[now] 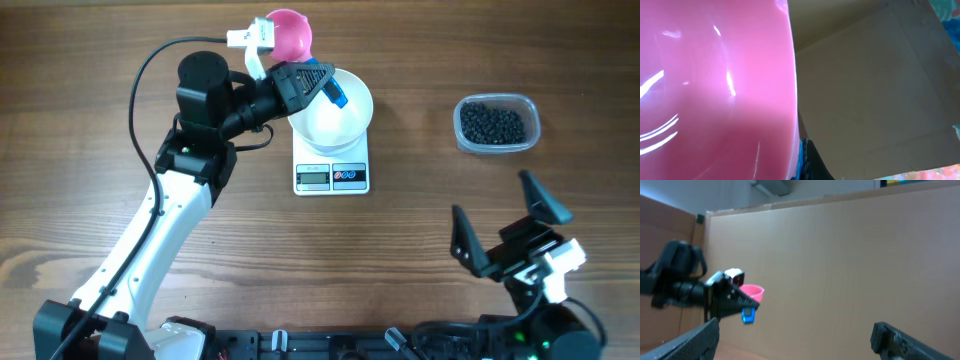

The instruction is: Scoop item into bowl and weigh 150g on scale

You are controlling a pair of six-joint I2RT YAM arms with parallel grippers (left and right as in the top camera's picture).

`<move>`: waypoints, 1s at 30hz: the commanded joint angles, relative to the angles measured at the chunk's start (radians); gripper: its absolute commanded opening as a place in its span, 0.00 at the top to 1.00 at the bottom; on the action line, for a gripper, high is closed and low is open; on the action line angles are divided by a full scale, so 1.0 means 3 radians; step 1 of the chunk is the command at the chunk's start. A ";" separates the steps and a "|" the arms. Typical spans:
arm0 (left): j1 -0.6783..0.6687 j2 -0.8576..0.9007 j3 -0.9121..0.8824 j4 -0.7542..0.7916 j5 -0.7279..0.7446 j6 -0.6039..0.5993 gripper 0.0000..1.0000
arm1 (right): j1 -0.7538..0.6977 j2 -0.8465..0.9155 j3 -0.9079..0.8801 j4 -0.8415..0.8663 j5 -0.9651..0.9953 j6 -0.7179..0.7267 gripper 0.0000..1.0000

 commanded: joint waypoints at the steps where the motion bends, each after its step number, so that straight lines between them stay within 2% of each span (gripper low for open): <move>1: -0.0019 -0.0043 0.0006 0.0037 -0.0010 -0.0032 0.96 | 0.0013 0.0385 0.0702 -0.0570 0.0100 -0.0342 0.00; 4: -0.0034 -0.0043 0.0006 0.0112 -0.0010 -0.0032 0.96 | 0.0013 0.0975 0.1311 -0.1358 0.0164 -0.0431 0.00; 7: -0.0051 -0.0043 0.0006 0.0211 -0.0011 -0.0032 0.96 | 0.0013 0.1620 0.1794 -0.1890 0.0169 -0.0422 0.00; 9: -0.0055 -0.0043 0.0006 0.0215 -0.0010 -0.0031 0.96 | 0.0013 0.2043 0.2003 -0.1932 -0.0140 -0.0406 0.00; 11: -0.0053 -0.0043 0.0006 0.0203 -0.0011 -0.0031 0.96 | 0.0013 0.2341 0.2040 -0.1713 -0.0690 -0.0271 0.00; 13: -0.0053 -0.0043 0.0006 0.0205 -0.0011 -0.0031 0.96 | 0.0013 0.2603 0.2040 -0.1483 -0.1371 0.0221 0.00; 15: -0.0055 -0.0043 0.0006 0.0203 -0.0010 -0.0031 0.96 | 0.0013 0.2829 0.2040 -0.1298 -0.1750 0.0800 0.00; 19: -0.0055 -0.0043 0.0006 0.0206 -0.0050 -0.0031 0.96 | 0.0022 0.3443 0.2040 -0.0518 -0.1845 0.2298 0.00; 24: -0.0088 -0.0043 0.0006 0.0216 -0.0217 -0.0031 0.96 | 0.0331 0.3997 0.2040 0.0196 -0.1979 0.3502 0.01; 30: -0.0088 -0.0043 0.0006 0.0230 -0.0233 -0.0120 0.96 | 0.0752 0.4269 0.2040 0.0905 -0.1789 0.3649 0.08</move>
